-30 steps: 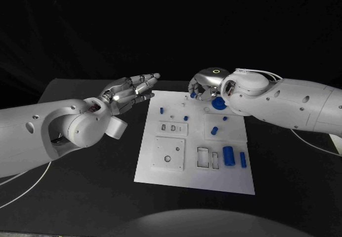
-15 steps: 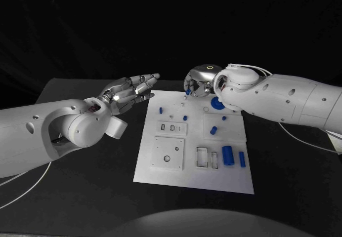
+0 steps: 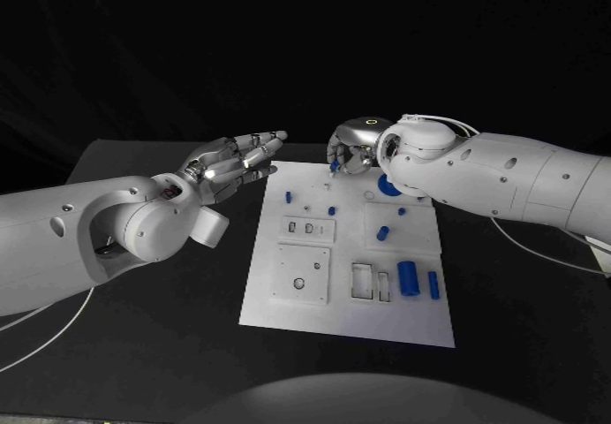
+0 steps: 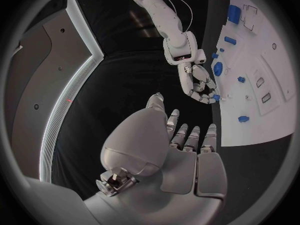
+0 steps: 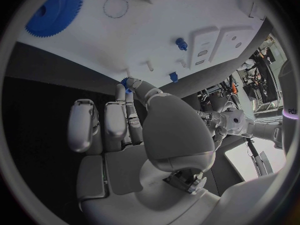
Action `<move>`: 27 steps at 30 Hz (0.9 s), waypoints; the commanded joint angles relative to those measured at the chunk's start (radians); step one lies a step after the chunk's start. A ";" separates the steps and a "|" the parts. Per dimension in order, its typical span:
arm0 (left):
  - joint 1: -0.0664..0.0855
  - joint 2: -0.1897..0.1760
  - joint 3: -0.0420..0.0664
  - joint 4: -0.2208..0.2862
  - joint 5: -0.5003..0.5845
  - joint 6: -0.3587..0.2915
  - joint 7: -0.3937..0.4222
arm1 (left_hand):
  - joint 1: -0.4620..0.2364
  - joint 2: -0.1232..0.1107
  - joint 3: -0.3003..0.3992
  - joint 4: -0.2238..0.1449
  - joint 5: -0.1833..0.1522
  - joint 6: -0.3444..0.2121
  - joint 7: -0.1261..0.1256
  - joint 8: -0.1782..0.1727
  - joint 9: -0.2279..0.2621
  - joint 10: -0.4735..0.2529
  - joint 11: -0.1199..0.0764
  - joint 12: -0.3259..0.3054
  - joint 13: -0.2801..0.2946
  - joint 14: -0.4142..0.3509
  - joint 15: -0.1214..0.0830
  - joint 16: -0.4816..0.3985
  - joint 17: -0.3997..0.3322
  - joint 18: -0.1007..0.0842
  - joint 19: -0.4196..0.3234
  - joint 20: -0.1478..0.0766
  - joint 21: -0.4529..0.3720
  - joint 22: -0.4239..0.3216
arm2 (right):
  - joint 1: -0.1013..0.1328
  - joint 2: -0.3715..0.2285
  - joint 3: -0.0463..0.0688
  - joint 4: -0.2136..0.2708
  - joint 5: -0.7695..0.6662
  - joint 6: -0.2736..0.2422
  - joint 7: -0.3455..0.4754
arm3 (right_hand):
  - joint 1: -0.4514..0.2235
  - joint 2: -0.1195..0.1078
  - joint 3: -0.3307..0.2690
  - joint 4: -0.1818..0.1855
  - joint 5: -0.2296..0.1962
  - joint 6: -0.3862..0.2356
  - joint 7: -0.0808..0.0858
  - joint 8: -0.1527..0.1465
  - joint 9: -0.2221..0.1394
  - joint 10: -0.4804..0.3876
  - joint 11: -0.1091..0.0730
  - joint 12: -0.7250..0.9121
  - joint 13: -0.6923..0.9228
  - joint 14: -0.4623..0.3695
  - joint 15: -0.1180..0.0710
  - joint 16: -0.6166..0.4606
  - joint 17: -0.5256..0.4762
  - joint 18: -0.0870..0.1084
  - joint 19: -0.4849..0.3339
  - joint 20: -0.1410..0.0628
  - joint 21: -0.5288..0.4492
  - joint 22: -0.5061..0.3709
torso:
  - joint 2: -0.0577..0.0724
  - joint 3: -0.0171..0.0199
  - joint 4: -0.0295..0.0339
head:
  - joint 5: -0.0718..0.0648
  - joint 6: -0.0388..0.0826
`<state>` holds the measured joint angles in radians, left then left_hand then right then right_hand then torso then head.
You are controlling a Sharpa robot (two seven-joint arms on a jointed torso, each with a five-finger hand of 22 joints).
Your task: Assemble the parts on the task board
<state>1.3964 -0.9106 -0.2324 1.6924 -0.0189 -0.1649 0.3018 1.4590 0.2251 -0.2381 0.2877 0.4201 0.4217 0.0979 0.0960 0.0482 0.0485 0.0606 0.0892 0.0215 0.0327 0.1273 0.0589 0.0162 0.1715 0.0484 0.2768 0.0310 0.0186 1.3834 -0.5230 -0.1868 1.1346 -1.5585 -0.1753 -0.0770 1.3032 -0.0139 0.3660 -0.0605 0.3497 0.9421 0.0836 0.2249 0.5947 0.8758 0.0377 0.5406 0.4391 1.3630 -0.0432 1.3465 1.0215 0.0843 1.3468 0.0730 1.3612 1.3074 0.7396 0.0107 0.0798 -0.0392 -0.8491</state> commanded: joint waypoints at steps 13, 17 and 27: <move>0.000 0.006 0.001 -0.003 -0.004 0.023 0.008 | 0.008 -0.001 0.004 -0.002 0.003 0.002 0.006 0.005 0.001 0.004 0.010 0.006 0.002 0.000 0.010 0.008 0.001 0.010 0.000 0.007 0.008 0.002 | -0.004 0.015 0.000 -0.010 0.007 0.042 -0.008 | 0.005 -0.002 0.006 -0.001 -0.006 -0.008 0.008 0.026 0.129 0.005 0.006 -0.015 -0.005 -0.006 0.003 -0.007 -0.006 -0.009 -0.003 -0.002 -0.010 0.043 | -0.001 -0.0011 -0.0029 | 0.001 -0.006; 0.000 0.008 0.001 -0.004 -0.004 0.024 0.006 | 0.008 -0.001 0.004 -0.002 0.004 0.002 0.006 0.005 0.001 0.004 0.010 0.007 0.002 0.000 0.010 0.008 0.001 0.010 0.000 0.008 0.008 0.002 | -0.005 0.015 0.000 -0.010 0.007 0.061 -0.019 | 0.007 -0.005 0.011 -0.003 -0.008 -0.022 0.011 0.007 0.120 -0.010 0.014 -0.033 -0.012 -0.011 0.008 -0.013 -0.014 -0.008 -0.007 0.002 -0.017 0.040 | -0.001 -0.0004 -0.0027 | 0.001 -0.006; 0.000 0.010 0.001 -0.008 -0.004 0.027 0.003 | 0.009 -0.001 0.003 -0.002 0.004 0.002 0.008 0.005 0.001 0.005 0.012 0.008 0.002 0.000 0.011 0.009 0.001 0.010 0.001 0.008 0.008 0.002 | -0.008 0.016 0.000 -0.011 0.009 0.082 -0.021 | 0.002 -0.012 0.023 -0.001 -0.023 -0.070 0.007 -0.049 0.089 -0.060 0.033 -0.074 -0.022 -0.035 0.023 -0.031 -0.046 -0.002 -0.030 0.016 -0.044 0.026 | -0.001 -0.0005 -0.0030 | 0.000 -0.008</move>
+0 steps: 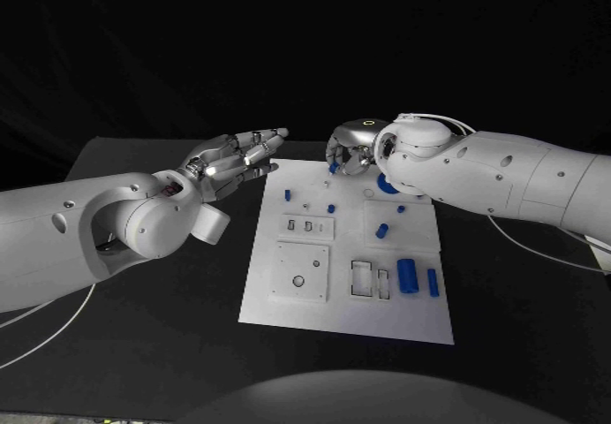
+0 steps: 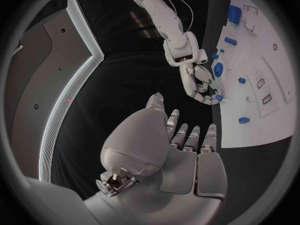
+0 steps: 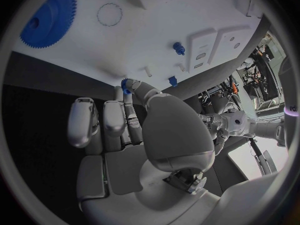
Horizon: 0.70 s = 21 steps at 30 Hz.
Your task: Assemble the parts on the task board
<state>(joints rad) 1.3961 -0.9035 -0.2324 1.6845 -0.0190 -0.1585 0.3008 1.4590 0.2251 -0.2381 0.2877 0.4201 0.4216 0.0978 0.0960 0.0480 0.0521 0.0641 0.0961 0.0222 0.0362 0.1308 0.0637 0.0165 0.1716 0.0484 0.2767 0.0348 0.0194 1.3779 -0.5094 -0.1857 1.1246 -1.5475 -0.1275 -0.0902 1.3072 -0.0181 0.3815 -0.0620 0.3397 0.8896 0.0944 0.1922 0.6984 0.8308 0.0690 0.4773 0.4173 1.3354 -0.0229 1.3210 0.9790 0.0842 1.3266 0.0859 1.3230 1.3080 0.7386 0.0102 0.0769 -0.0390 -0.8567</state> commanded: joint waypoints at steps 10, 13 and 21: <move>0.000 0.006 0.001 -0.004 -0.004 0.023 -0.001 | 0.009 -0.001 0.003 -0.002 0.004 0.002 0.009 0.006 0.001 0.002 0.009 0.002 0.001 -0.003 0.008 0.005 0.001 0.009 0.002 0.009 0.005 0.002 | -0.005 0.005 -0.001 0.000 0.001 0.025 -0.003 | -0.016 -0.025 0.022 0.016 -0.087 -0.104 -0.033 -0.111 -0.100 -0.111 0.027 -0.073 -0.022 -0.036 0.025 -0.022 -0.036 0.005 -0.037 0.023 -0.040 0.010 | 0.000 -0.0002 0.0006 | -0.001 0.001; 0.000 0.006 0.001 -0.005 -0.004 0.023 -0.001 | 0.010 -0.001 0.003 -0.002 0.004 0.002 0.010 0.006 0.001 0.002 0.010 0.002 0.002 -0.002 0.009 0.006 0.001 0.009 0.002 0.009 0.005 0.002 | -0.006 0.005 -0.001 0.000 0.002 0.022 -0.003 | -0.015 -0.027 0.025 0.019 -0.091 -0.122 -0.036 -0.126 -0.123 -0.122 0.030 -0.081 -0.025 -0.041 0.028 -0.024 -0.040 0.006 -0.041 0.027 -0.046 0.009 | 0.000 -0.0003 0.0011 | -0.001 0.001; 0.000 0.007 0.001 -0.006 -0.004 0.025 -0.004 | 0.010 -0.001 0.003 -0.001 0.004 0.002 0.010 0.006 0.001 0.003 0.011 0.003 0.002 -0.002 0.009 0.007 0.002 0.009 0.003 0.010 0.006 0.002 | -0.007 -0.003 -0.001 0.004 0.009 -0.001 0.003 | -0.016 -0.030 0.023 0.023 -0.102 -0.142 -0.043 -0.130 -0.150 -0.135 0.034 -0.087 -0.027 -0.055 0.031 -0.034 -0.062 0.010 -0.054 0.031 -0.063 0.000 | 0.000 -0.0001 0.0007 | 0.001 0.002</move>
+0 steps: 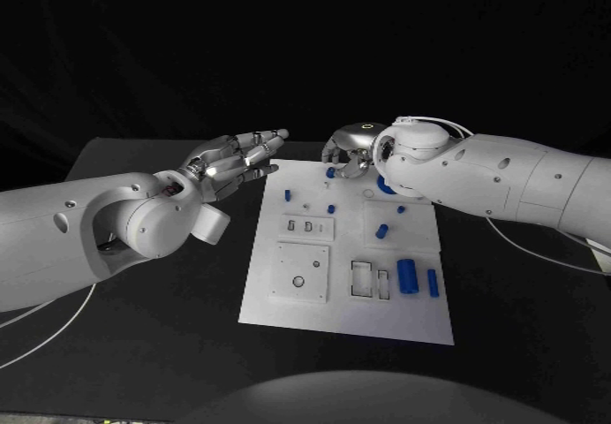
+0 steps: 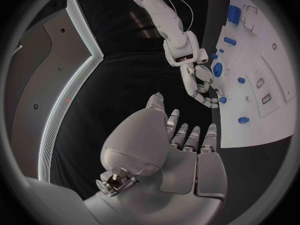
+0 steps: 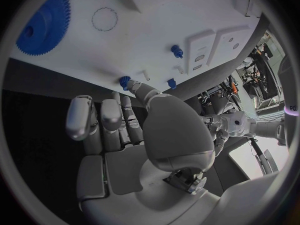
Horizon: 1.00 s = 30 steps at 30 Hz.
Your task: Assemble the parts on the task board
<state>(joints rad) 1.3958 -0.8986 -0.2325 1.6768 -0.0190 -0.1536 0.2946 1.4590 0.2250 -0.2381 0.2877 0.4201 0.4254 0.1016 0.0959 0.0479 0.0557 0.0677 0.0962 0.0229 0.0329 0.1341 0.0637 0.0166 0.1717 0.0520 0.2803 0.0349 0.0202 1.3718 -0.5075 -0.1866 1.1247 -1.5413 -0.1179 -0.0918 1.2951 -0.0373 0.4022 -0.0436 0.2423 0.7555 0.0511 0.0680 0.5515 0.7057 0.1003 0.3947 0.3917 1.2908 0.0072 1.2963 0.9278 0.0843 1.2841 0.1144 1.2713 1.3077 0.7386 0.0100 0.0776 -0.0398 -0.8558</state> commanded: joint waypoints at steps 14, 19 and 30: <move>-0.001 -0.012 0.000 0.006 -0.004 0.014 0.006 | 0.010 0.000 0.003 -0.001 0.004 -0.002 0.007 0.006 0.001 -0.001 0.008 0.003 0.001 0.002 0.007 0.007 0.002 0.009 0.000 0.006 0.006 0.001 | 0.022 -0.200 0.000 0.160 0.024 -0.212 0.068 | 0.013 -0.007 -0.004 0.021 -0.018 0.017 0.029 0.002 -0.052 0.138 -0.024 0.108 0.044 -0.069 -0.015 -0.075 -0.119 0.026 -0.058 -0.007 -0.078 -0.037 | -0.003 -0.0013 -0.0050 | 0.008 0.015; -0.002 -0.014 0.000 0.006 -0.004 0.013 0.006 | 0.010 0.000 0.003 -0.001 0.004 -0.002 0.007 0.006 0.001 -0.001 0.008 0.003 0.001 0.002 0.007 0.007 0.002 0.009 0.000 0.006 0.006 0.001 | 0.029 -0.278 -0.002 0.216 0.021 -0.228 0.064 | 0.007 -0.017 -0.050 0.045 -0.081 0.047 0.032 0.006 -0.084 0.184 -0.057 0.352 0.223 -0.186 -0.028 -0.218 -0.300 0.056 -0.185 -0.016 -0.250 -0.142 | -0.002 -0.0016 -0.0090 | 0.006 0.019; -0.008 -0.008 0.000 0.001 -0.004 0.023 0.008 | 0.011 0.000 0.003 -0.002 0.005 -0.002 0.008 0.007 0.001 -0.001 0.009 0.003 0.001 0.003 0.010 0.009 0.002 0.009 0.001 0.007 0.007 0.002 | 0.021 -0.346 -0.007 0.268 -0.089 -0.142 -0.027 | -0.062 -0.017 -0.167 0.112 -0.044 0.085 0.047 0.043 -0.055 0.865 -0.077 1.176 1.179 0.280 -0.028 0.274 0.643 -0.036 0.130 -0.022 0.133 0.162 | -0.001 -0.0007 -0.0100 | 0.001 0.020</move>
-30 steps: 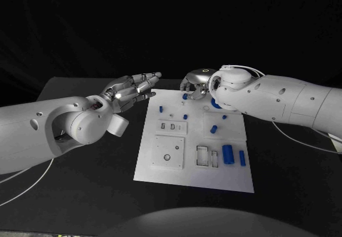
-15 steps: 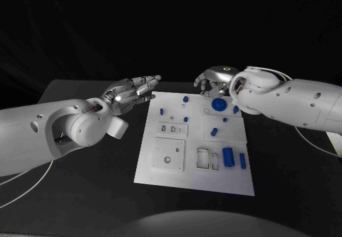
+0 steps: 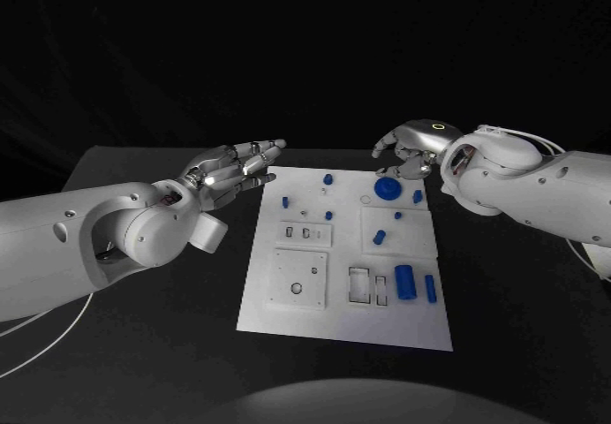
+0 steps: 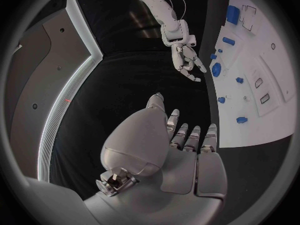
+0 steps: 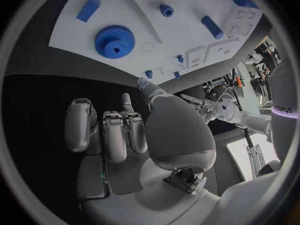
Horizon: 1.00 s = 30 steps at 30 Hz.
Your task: Assemble the parts on the task board
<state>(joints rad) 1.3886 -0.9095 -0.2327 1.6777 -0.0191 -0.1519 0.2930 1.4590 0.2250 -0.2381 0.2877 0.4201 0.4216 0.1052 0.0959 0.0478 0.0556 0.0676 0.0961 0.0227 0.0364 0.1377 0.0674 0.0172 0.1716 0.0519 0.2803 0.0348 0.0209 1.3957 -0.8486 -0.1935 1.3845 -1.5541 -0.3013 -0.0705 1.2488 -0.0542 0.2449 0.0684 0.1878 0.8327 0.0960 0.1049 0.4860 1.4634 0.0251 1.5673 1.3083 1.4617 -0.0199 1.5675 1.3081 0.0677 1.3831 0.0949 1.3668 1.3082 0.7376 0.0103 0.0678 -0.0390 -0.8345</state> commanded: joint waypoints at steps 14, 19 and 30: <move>-0.003 0.004 0.001 -0.001 -0.004 0.027 0.010 | 0.012 0.000 0.004 -0.002 0.006 0.000 0.006 0.007 0.001 0.000 0.010 0.004 0.001 0.001 0.011 0.009 0.002 0.009 0.001 0.008 0.007 0.001 | -0.023 -0.014 -0.002 0.007 -0.115 0.131 -0.106 | -0.029 -0.002 -0.023 -0.008 0.108 -0.014 0.018 0.035 0.098 0.107 0.009 0.003 0.263 0.109 0.005 0.003 0.263 -0.064 0.176 0.000 0.192 0.256 | 0.000 -0.0013 0.0015 | -0.003 -0.007; -0.003 0.003 0.001 -0.001 -0.004 0.028 0.009 | 0.013 0.000 0.004 -0.002 0.006 -0.001 0.006 0.007 0.001 0.000 0.010 0.004 0.001 0.002 0.012 0.009 0.002 0.009 0.002 0.008 0.008 0.001 | -0.026 -0.016 -0.002 0.005 -0.119 0.147 -0.117 | -0.032 -0.004 -0.024 -0.012 0.121 -0.051 0.023 0.033 0.125 0.107 0.013 0.003 0.263 0.109 0.008 0.003 0.263 -0.064 0.176 0.004 0.192 0.257 | -0.001 -0.0027 0.0011 | -0.002 -0.009; -0.004 0.004 0.001 -0.003 -0.004 0.032 0.009 | 0.013 0.000 0.004 -0.002 0.006 -0.001 0.006 0.007 0.001 0.000 0.010 0.004 0.001 0.002 0.012 0.009 0.002 0.009 0.002 0.008 0.008 0.001 | -0.031 -0.016 -0.002 0.003 -0.122 0.169 -0.127 | -0.034 -0.004 -0.022 -0.019 0.145 -0.101 0.027 0.035 0.171 0.107 0.018 0.003 0.263 0.109 0.012 0.003 0.263 -0.062 0.170 0.008 0.187 0.254 | -0.001 -0.0024 0.0003 | -0.001 -0.010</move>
<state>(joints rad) 1.3850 -0.9075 -0.2328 1.6739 -0.0192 -0.1411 0.2934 1.4590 0.2251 -0.2381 0.2877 0.4201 0.4216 0.1051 0.0959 0.0478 0.0556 0.0676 0.0961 0.0225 0.0365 0.1448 0.0733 0.0184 0.1716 0.0519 0.2803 0.0386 0.0206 1.3658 -0.8646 -0.1957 1.3881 -1.6564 -0.1664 -0.1812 1.2235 -0.0579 0.2251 0.0552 0.3274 0.7375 0.1230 0.1389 0.6568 1.4666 0.0360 1.5671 1.3080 1.4650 -0.0162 1.5674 1.3078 0.0137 1.4650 0.0947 1.5548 1.3079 0.7368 0.0079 0.0681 -0.0397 -0.8439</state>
